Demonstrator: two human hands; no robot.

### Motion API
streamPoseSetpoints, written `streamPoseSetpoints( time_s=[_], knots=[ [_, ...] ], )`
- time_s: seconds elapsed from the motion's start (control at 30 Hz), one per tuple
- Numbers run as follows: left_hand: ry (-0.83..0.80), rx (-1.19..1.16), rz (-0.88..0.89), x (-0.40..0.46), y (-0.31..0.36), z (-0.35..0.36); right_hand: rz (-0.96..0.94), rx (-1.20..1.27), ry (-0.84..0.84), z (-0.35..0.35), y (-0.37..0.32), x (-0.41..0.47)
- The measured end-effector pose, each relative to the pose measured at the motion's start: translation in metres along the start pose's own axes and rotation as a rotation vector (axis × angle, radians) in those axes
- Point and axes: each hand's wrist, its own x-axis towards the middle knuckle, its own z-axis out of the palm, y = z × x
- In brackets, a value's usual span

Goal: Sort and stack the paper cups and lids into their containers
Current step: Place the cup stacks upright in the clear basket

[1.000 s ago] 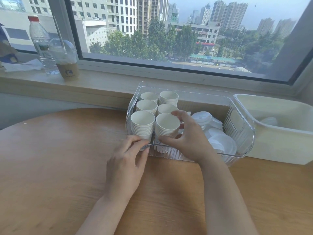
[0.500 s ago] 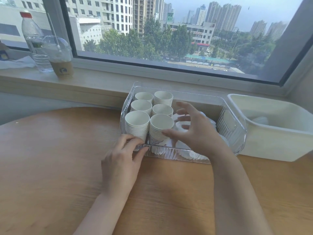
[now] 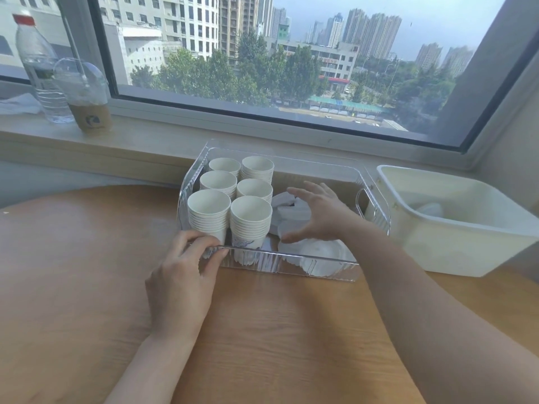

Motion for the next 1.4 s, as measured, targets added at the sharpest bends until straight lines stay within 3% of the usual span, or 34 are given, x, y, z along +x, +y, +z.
streamPoseSetpoints(
  time_s=[0.6, 1.07, 1.4],
  knots=[
    [-0.023, -0.095, -0.023, -0.002, -0.002, 0.002, 0.075, -0.154, -0.069, 0.009, -0.004, 0.027],
    [-0.028, -0.093, -0.032, -0.001, 0.0, 0.0, -0.044, -0.257, 0.16, 0.013, -0.011, 0.021],
    [-0.031, -0.093, -0.027, 0.001, 0.003, -0.001, -0.139, -0.186, 0.224, 0.007, 0.009, 0.018]
  ],
)
